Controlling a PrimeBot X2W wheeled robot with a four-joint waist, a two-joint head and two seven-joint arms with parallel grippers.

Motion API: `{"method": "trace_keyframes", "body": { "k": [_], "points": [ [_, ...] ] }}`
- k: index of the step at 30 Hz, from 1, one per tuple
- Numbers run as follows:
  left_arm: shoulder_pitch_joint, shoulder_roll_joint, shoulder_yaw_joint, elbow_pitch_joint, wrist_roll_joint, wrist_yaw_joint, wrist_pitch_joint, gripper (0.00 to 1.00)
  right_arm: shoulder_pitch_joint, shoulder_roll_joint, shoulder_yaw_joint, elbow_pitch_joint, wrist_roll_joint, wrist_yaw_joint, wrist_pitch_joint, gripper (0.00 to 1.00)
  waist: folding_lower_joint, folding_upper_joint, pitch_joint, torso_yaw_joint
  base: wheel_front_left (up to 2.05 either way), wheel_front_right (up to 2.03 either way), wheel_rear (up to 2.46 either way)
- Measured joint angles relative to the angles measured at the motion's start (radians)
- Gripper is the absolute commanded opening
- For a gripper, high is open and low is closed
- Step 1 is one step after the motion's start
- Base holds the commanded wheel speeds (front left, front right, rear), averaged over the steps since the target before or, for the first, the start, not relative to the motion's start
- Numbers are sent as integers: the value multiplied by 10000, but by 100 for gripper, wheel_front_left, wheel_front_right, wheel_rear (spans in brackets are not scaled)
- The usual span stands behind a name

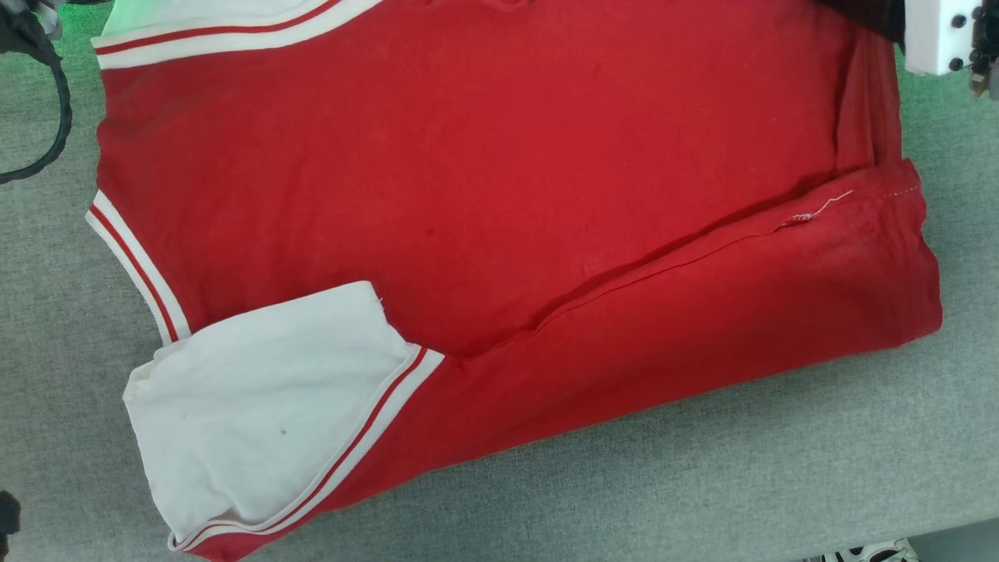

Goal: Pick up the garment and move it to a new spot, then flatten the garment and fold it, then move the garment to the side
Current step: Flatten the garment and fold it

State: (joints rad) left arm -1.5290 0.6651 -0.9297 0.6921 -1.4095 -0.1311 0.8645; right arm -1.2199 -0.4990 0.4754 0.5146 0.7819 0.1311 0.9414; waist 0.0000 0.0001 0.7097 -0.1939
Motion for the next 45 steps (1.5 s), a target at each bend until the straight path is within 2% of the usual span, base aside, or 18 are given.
{"method": "trace_keyframes", "body": {
  "k": [1,8,16,25,31,37,42,45],
  "points": [
    [9,0,0,-19,-21,2,-54,0,-11,-23,36,10,4,0,-4,0,0,-1,-1,10,0,0,0],
    [260,-52,10,-357,-184,2,-755,0,60,-92,134,132,-12,2,-744,0,0,0,-271,132,0,0,0],
    [1140,36,251,-1774,-899,2,-1689,0,861,-750,40,-449,274,0,-1490,0,0,0,-1086,513,0,0,0],
    [3627,1208,221,-4823,-1411,4,-3043,0,3360,-2176,-351,-1929,817,-2,-1747,0,0,0,-2509,1292,0,0,0],
    [5441,2019,161,-6801,-1444,4,-4305,0,5184,-2941,-1164,-2953,1030,-2,-1770,0,0,0,-3217,1855,0,0,0],
    [7480,2548,25,-7908,-1413,4,-6023,0,7270,-3164,-2322,-3668,1198,-2,-1979,0,0,0,-3693,2234,0,0,0],
    [8890,2801,-213,-8140,-949,4,-7511,0,8548,-2924,-2949,-4307,1151,-2,-2337,0,0,0,-3763,2239,0,0,0],
    [9468,2809,-502,-7990,-671,4,-8061,0,9051,-2792,-3244,-4397,901,-2,-2543,0,0,0,-3682,2200,0,0,0]
  ]
}}
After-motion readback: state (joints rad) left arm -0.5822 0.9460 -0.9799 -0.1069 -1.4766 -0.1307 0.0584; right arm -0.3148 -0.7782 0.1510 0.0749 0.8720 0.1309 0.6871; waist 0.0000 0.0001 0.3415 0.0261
